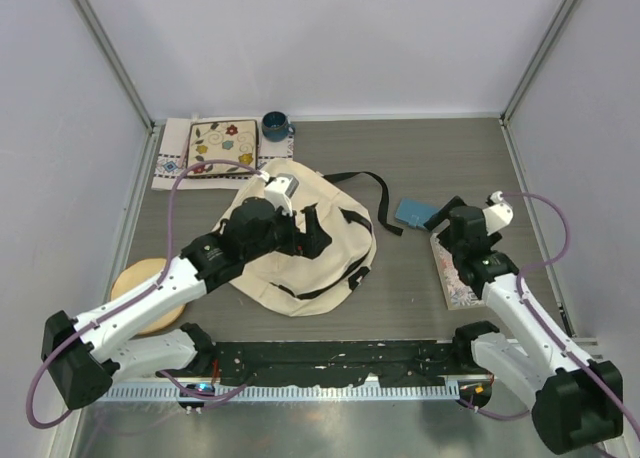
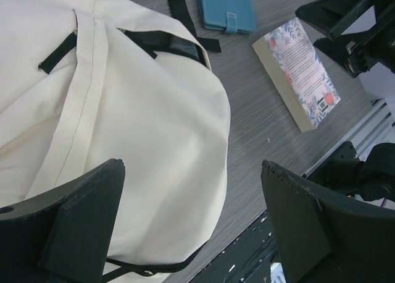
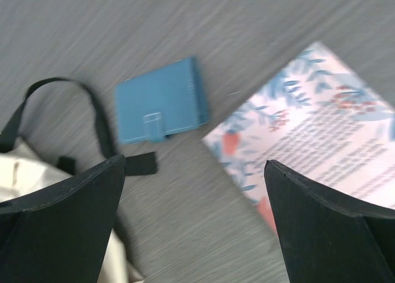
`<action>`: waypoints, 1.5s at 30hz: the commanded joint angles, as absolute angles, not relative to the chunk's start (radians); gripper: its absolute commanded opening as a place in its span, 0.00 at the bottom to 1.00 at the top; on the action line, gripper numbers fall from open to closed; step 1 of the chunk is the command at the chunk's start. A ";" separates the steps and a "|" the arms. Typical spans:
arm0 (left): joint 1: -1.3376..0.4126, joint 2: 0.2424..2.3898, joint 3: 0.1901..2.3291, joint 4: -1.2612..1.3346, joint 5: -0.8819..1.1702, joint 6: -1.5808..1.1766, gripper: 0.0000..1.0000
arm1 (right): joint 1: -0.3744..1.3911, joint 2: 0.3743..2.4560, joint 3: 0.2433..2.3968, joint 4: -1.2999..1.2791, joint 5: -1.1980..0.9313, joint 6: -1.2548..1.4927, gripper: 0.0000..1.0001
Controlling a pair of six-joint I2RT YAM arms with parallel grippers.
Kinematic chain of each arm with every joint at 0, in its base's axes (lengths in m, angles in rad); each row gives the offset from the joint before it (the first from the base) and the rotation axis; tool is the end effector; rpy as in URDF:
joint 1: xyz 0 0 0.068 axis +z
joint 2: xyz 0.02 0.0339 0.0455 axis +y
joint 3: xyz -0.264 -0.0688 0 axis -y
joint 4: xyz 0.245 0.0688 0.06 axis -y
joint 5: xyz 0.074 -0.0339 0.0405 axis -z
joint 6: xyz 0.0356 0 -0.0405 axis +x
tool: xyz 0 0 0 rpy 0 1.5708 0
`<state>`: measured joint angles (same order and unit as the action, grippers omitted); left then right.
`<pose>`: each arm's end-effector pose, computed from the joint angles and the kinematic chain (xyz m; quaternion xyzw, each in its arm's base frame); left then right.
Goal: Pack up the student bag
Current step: Pick up the book from the center of the board.
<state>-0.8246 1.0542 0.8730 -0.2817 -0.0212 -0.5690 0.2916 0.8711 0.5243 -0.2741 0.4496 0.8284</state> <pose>0.1631 -0.1753 0.3090 0.1029 0.8442 -0.3307 0.4092 0.1836 0.0390 0.2269 0.3282 0.8089 0.0688 0.4830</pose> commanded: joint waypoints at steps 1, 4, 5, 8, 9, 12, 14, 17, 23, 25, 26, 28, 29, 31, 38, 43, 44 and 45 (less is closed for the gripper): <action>-0.830 1.046 0.913 -0.131 -0.021 -0.581 1.00 | 0.132 0.861 0.554 -0.362 0.336 0.758 1.00; -0.830 1.123 0.940 -0.057 -0.003 -0.607 1.00 | 0.013 0.871 0.532 -0.357 0.308 0.798 1.00; -0.833 1.153 0.960 -0.049 -0.003 -0.615 1.00 | -0.029 0.879 0.532 -0.360 0.308 0.798 1.00; -0.854 1.282 1.029 -0.005 0.063 -0.649 1.00 | -0.076 0.897 0.546 -0.373 0.331 0.785 1.00; -0.864 1.349 1.046 0.020 0.069 -0.649 1.00 | -0.089 0.903 0.551 -0.379 0.342 0.782 1.00; -0.913 1.455 1.141 0.032 0.095 -0.627 1.00 | -0.147 0.939 0.571 -0.396 0.382 0.747 1.00; -0.939 1.555 1.209 0.026 0.138 -0.632 0.99 | -0.184 0.966 0.589 -0.409 0.380 0.729 1.00; -0.960 1.656 1.262 0.052 0.188 -0.672 1.00 | -0.268 1.031 0.600 -0.411 0.347 0.687 1.00; -0.997 1.834 1.336 0.080 0.250 -0.704 1.00 | -0.370 1.130 0.571 -0.354 0.194 0.655 1.00; -1.015 1.882 1.406 0.019 0.271 -0.690 1.00 | -0.370 1.152 0.551 -0.338 0.119 0.658 1.00; -1.022 1.926 1.425 0.009 0.279 -0.692 1.00 | -0.370 1.160 0.545 -0.328 0.098 0.663 1.00; -1.031 1.959 1.439 0.017 0.305 -0.707 1.00 | -0.370 1.151 0.510 -0.298 0.042 0.666 1.00; -1.032 1.970 1.440 0.024 0.314 -0.722 1.00 | -0.370 1.132 0.499 -0.296 0.031 0.670 1.00; -1.034 2.003 1.440 0.049 0.339 -0.741 1.00 | -0.370 1.112 0.471 -0.293 0.012 0.683 0.99; -1.035 2.086 1.445 0.113 0.396 -0.807 1.00 | -0.370 1.014 0.400 -0.330 -0.188 0.687 0.95; -1.035 2.154 1.476 0.143 0.416 -0.837 1.00 | -0.368 0.971 0.362 -0.344 -0.252 0.669 0.94; -1.035 2.163 1.485 0.147 0.416 -0.842 1.00 | -0.368 0.966 0.362 -0.345 -0.262 0.663 0.93; -1.035 2.171 1.491 0.156 0.417 -0.848 1.00 | -0.368 0.965 0.362 -0.347 -0.315 0.651 0.92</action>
